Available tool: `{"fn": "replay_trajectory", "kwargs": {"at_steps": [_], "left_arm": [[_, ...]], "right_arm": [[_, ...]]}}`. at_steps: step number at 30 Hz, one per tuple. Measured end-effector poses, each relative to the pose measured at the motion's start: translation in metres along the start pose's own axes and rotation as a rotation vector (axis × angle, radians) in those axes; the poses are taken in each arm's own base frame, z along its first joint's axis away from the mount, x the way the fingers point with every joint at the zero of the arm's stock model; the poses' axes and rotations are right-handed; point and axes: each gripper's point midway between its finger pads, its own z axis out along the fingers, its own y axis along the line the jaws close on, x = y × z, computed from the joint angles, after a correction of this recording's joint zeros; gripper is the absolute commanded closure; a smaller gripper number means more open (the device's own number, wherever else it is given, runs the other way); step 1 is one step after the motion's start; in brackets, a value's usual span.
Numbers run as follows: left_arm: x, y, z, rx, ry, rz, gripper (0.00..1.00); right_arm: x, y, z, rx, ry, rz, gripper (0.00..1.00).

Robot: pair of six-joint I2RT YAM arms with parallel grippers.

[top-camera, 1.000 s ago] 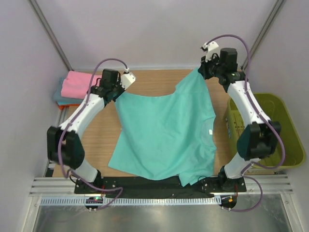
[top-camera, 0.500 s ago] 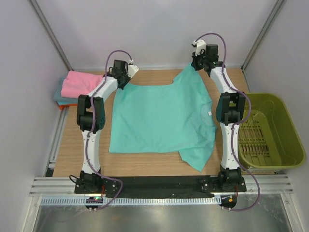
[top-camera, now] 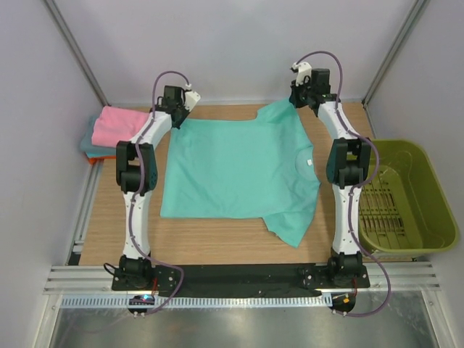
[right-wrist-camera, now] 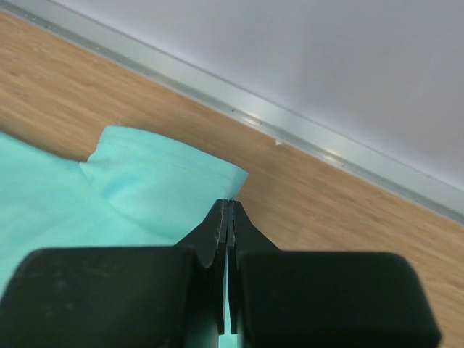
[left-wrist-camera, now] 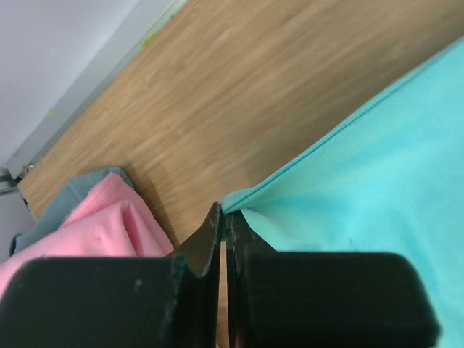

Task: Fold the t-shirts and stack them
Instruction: Fold the tshirt

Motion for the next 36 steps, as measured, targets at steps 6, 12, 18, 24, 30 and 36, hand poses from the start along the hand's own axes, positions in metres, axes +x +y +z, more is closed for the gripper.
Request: {"fn": "replay_trajectory", "kwargs": {"at_steps": [6,12,18,24,30,36], "left_arm": [[0.011,-0.014,-0.044,0.072,0.022,-0.012,1.00],[0.001,-0.009,-0.101,0.085,-0.026,-0.040,1.00],[0.009,-0.019,-0.129,0.130,-0.032,-0.050,1.00],[0.038,-0.041,-0.135,0.186,0.029,-0.047,1.00],[0.061,-0.054,-0.150,0.212,0.071,-0.045,1.00],[0.068,-0.056,-0.165,0.208,0.067,-0.045,1.00]], "right_arm": [[0.019,0.023,-0.033,-0.074,0.087,0.035,0.99],[0.002,0.045,-0.087,-0.122,0.082,0.039,0.99],[-0.009,0.064,-0.129,-0.154,0.062,0.031,0.99],[0.013,0.083,-0.153,-0.184,0.107,0.050,0.99],[0.035,0.098,-0.175,-0.203,0.154,0.061,0.99],[0.041,0.105,-0.191,-0.205,0.157,0.055,0.99]]}}
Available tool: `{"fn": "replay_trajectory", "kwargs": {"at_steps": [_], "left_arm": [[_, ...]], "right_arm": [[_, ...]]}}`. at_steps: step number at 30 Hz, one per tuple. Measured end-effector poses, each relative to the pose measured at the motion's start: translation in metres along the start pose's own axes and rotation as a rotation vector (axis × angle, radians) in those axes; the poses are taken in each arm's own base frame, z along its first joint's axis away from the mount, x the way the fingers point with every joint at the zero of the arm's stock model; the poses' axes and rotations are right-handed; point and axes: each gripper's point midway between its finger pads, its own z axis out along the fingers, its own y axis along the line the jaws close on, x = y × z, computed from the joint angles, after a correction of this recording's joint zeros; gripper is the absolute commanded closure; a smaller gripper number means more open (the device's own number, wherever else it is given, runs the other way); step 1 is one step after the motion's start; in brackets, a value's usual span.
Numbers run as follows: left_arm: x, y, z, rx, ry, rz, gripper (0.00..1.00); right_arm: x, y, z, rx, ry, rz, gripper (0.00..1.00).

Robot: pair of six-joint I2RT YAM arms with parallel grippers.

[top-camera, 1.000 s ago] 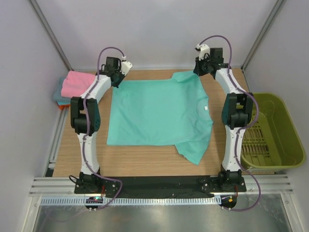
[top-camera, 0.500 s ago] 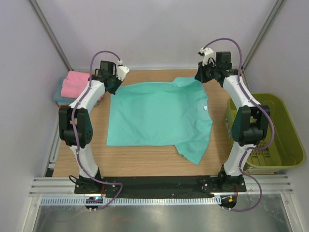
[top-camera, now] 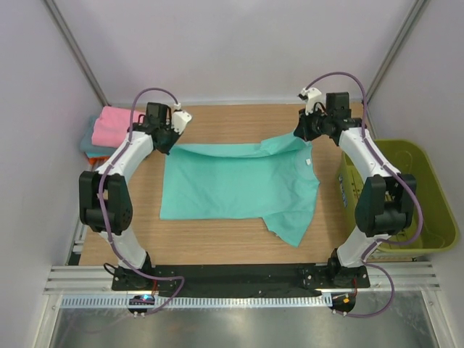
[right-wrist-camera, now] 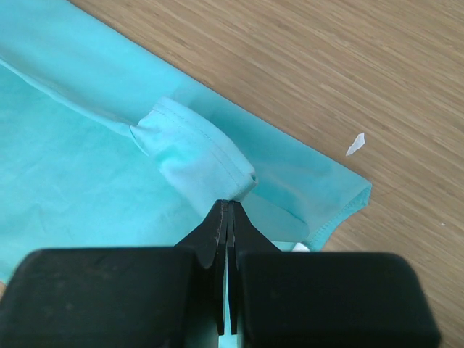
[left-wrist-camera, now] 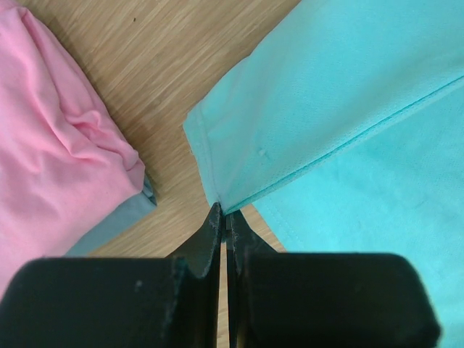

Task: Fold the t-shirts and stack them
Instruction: Fold the tshirt

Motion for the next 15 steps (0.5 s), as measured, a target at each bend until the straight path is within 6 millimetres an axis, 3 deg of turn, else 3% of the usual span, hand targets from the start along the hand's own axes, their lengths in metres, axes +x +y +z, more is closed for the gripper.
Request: {"fn": "replay_trajectory", "kwargs": {"at_steps": [9,15], "left_arm": [[0.016,-0.009,0.005,0.022,0.036,0.006,1.00],[0.037,-0.020,0.012,0.050,0.083,0.002,1.00]], "right_arm": [[0.027,0.009,-0.001,-0.015,0.048,0.016,0.99],[0.049,0.020,-0.005,-0.031,0.085,0.031,0.99]]}}
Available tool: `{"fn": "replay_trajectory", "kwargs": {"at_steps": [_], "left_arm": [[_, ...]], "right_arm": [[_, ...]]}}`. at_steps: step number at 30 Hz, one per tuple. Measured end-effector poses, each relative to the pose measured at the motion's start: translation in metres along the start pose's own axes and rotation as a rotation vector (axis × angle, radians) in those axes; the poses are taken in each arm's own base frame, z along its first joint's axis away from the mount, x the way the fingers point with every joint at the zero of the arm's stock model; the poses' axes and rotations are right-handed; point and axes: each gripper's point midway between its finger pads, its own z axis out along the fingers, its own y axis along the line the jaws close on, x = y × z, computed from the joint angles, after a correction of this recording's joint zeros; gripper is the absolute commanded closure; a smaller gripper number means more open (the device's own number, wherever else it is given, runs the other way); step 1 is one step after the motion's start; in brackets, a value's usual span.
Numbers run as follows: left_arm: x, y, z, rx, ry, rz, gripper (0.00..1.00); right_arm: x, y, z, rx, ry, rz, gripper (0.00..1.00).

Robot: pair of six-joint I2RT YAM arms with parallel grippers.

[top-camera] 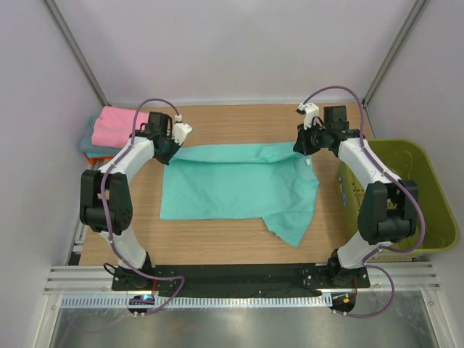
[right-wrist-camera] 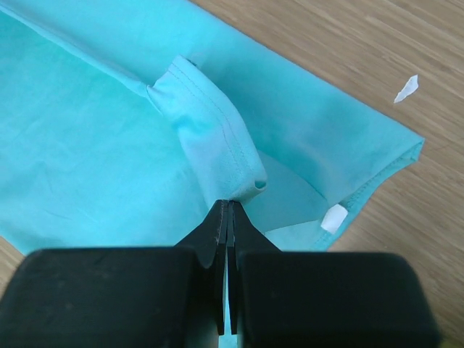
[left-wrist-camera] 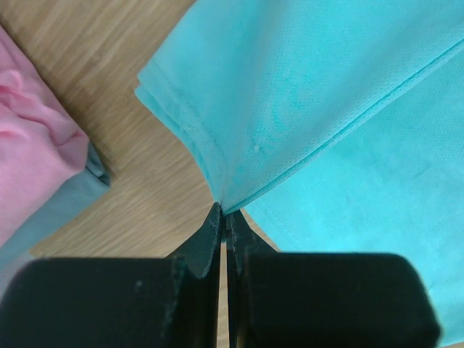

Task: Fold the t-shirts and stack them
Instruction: Fold the tshirt

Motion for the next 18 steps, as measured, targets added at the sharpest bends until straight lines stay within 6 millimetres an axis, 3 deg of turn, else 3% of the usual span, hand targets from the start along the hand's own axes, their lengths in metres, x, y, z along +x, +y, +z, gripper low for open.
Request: {"fn": "replay_trajectory", "kwargs": {"at_steps": [3,4,5,7,10,15,18], "left_arm": [[0.012,-0.006,0.004,0.017,0.028,-0.004,0.99],[0.015,-0.007,0.006,0.022,0.038,-0.005,0.80],[0.020,-0.009,0.007,0.029,0.051,-0.003,0.70],[0.026,-0.010,0.011,0.041,0.074,-0.013,0.53],[0.037,-0.009,0.011,0.051,0.104,-0.053,0.36],[0.041,0.002,0.003,0.027,0.095,-0.118,0.35],[0.029,0.008,0.001,0.014,0.069,-0.149,0.38]], "right_arm": [[0.008,0.005,-0.003,-0.006,0.007,0.003,0.99],[0.011,0.008,-0.003,-0.010,0.011,0.004,0.96],[0.014,0.010,-0.004,-0.015,0.017,0.007,0.89],[0.022,0.015,-0.003,-0.032,0.033,0.015,0.73],[0.032,0.020,-0.005,-0.051,0.065,0.025,0.67],[0.026,0.024,-0.013,-0.048,0.049,0.025,0.62],[0.017,0.023,-0.012,-0.045,0.024,0.028,0.62]]}}
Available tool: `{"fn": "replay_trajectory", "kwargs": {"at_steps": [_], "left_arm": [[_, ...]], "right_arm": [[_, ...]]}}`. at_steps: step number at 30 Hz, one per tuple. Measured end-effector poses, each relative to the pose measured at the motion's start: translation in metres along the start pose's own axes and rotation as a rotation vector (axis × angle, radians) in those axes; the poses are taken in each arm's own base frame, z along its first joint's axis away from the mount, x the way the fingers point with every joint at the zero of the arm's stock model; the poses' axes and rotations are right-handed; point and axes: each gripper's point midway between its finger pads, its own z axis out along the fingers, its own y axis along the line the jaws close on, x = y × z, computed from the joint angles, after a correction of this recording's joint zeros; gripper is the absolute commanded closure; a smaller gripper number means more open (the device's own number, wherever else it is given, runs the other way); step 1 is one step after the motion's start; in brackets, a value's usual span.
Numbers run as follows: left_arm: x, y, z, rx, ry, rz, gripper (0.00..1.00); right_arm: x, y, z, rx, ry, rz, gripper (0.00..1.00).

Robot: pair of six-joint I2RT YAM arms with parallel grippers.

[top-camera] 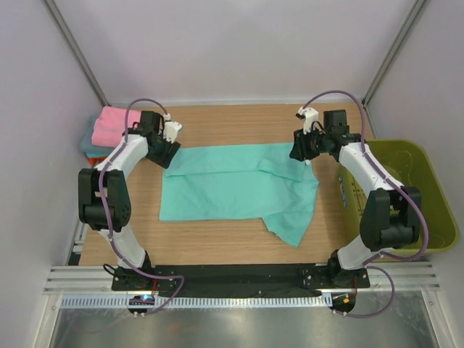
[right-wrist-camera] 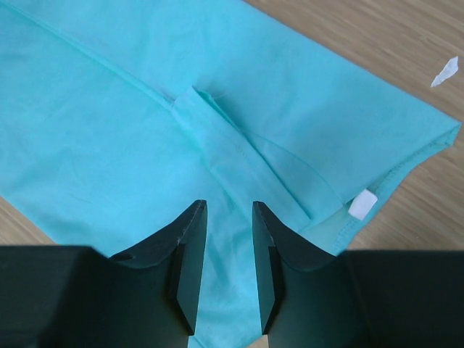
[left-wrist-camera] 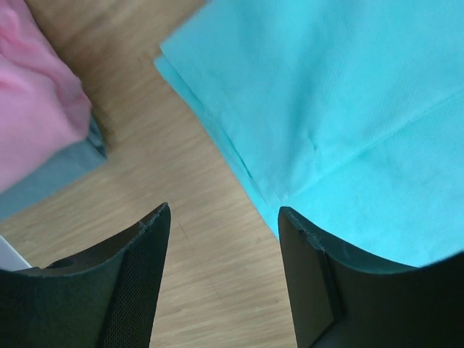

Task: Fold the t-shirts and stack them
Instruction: Fold the tshirt

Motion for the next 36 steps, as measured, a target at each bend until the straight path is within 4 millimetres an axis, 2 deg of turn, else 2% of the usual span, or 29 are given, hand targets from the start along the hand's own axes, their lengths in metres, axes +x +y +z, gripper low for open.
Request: {"fn": "replay_trajectory", "kwargs": {"at_steps": [3,6,7,12,16,20,26,29,32,36], "left_arm": [[-0.026,0.006,0.003,0.009,-0.038,-0.041,0.46],[-0.047,0.008,0.015,0.042,-0.060,-0.082,0.54],[-0.051,0.007,0.020,0.058,-0.062,-0.098,0.61],[-0.042,-0.018,0.041,0.185,0.002,-0.163,0.78],[-0.029,-0.036,0.045,0.260,0.059,-0.194,0.82],[-0.025,-0.043,0.045,0.290,0.079,-0.197,0.83],[-0.019,-0.050,0.050,0.311,0.111,-0.204,0.84],[-0.015,-0.053,0.054,0.318,0.127,-0.213,0.85],[-0.015,-0.054,0.055,0.320,0.131,-0.226,0.85],[-0.015,-0.054,0.055,0.321,0.131,-0.227,0.85]], "right_arm": [[-0.010,-0.006,0.012,-0.004,-0.007,0.000,0.66],[-0.016,-0.015,0.035,-0.013,0.006,0.004,0.68],[-0.016,-0.020,0.045,-0.017,0.017,0.012,0.71],[-0.014,-0.039,0.091,-0.029,0.064,0.038,0.73],[-0.010,-0.043,0.120,-0.042,0.095,0.042,0.73],[-0.010,-0.033,0.139,-0.063,0.112,0.021,0.73],[-0.007,-0.003,0.160,-0.107,0.139,-0.024,0.74],[-0.004,0.011,0.164,-0.124,0.147,-0.042,0.74],[0.008,0.020,0.167,-0.139,0.171,-0.040,0.75],[0.029,0.028,0.156,-0.140,0.208,-0.008,0.75]]}}
